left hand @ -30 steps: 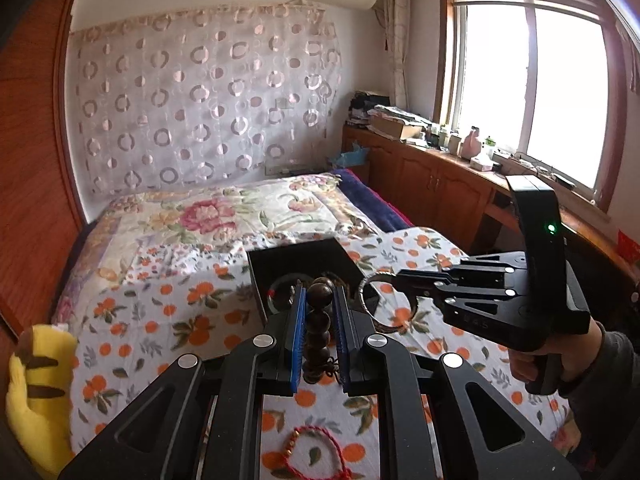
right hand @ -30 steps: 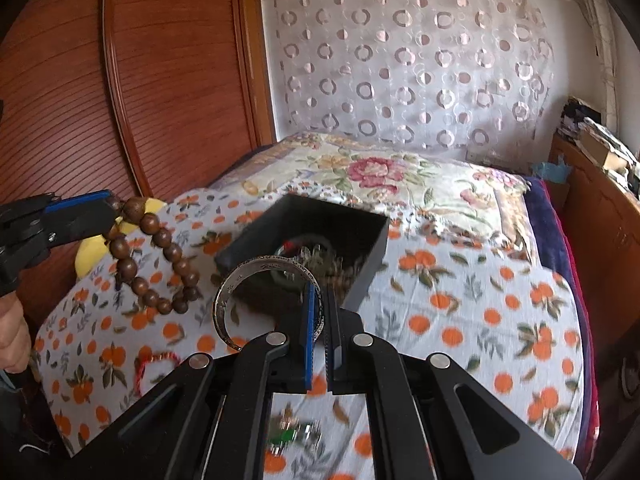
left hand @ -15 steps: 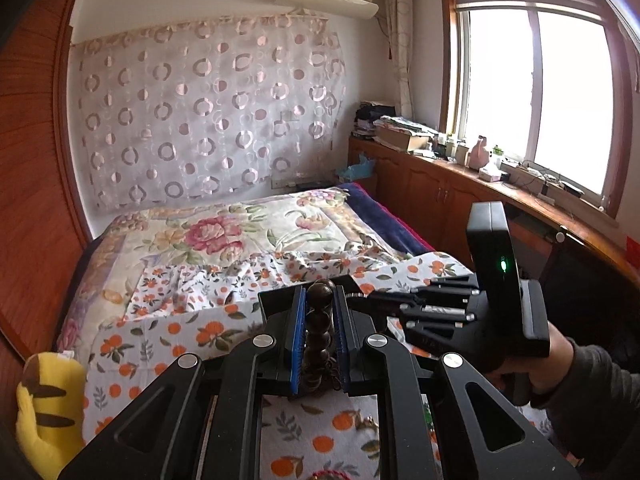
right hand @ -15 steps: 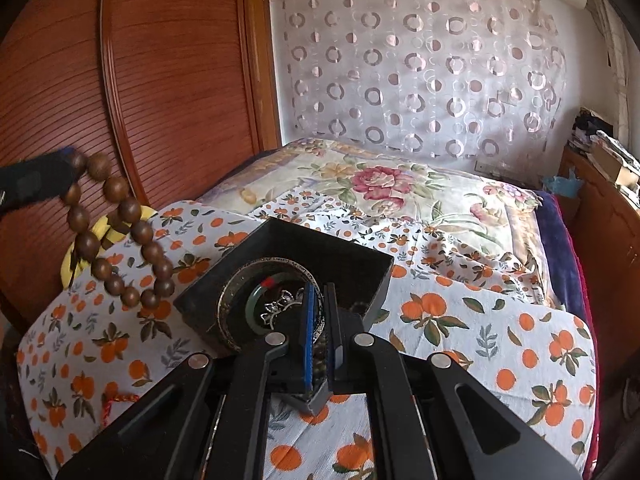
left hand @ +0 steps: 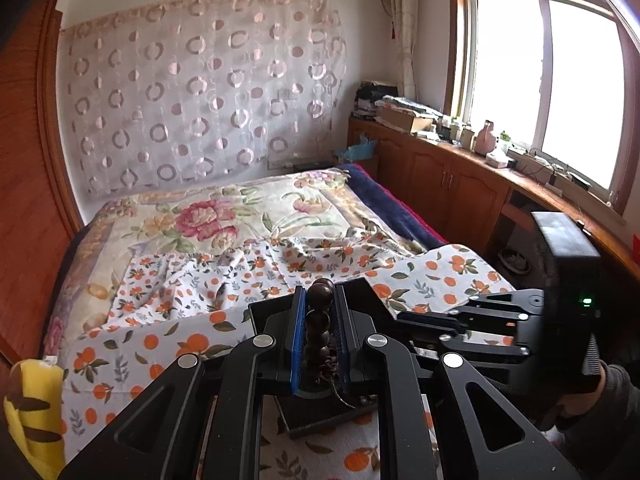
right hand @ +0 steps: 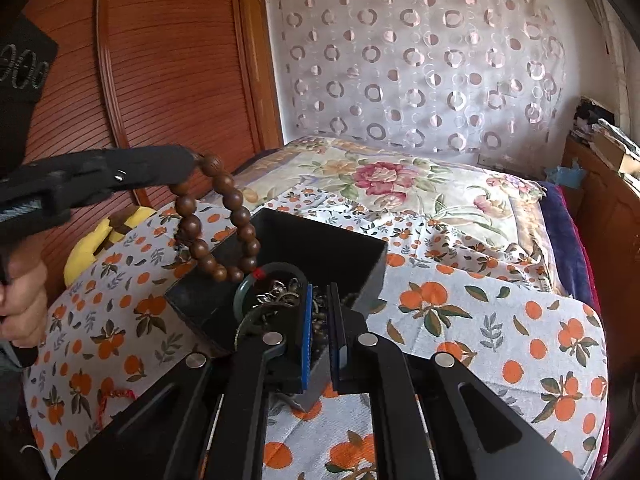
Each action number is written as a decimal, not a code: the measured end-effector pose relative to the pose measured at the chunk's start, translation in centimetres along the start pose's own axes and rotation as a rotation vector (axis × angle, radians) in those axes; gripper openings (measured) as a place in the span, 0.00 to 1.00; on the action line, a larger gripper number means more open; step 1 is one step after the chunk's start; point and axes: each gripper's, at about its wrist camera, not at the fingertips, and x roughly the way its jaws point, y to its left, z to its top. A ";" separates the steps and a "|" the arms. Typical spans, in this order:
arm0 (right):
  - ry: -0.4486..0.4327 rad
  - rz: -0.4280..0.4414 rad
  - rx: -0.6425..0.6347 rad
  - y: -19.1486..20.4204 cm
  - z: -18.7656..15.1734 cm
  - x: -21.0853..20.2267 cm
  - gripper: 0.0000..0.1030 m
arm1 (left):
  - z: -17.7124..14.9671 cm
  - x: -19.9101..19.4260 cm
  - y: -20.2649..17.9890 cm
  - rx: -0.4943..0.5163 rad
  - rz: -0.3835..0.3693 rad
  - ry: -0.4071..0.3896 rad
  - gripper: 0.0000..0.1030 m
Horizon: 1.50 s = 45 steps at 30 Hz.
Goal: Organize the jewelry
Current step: 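Lower the bead bracelet into the black box with the left tool while the right tool drops the dish in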
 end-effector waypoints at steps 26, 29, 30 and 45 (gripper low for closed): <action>-0.017 -0.028 -0.010 0.5 0.4 -1.7 0.09 | -2.3 1.4 0.6 -0.003 0.019 0.027 0.26; -0.019 -0.034 -0.019 1.1 0.3 -2.4 0.08 | -3.2 0.6 0.7 -0.006 0.026 0.032 0.27; -0.017 -0.037 -0.022 1.4 0.1 -2.6 0.08 | -3.5 0.3 0.8 -0.007 0.030 0.032 0.27; 0.058 -0.045 -0.028 4.9 -4.2 -4.0 0.08 | -8.6 -4.3 0.8 -0.023 0.047 0.055 0.27</action>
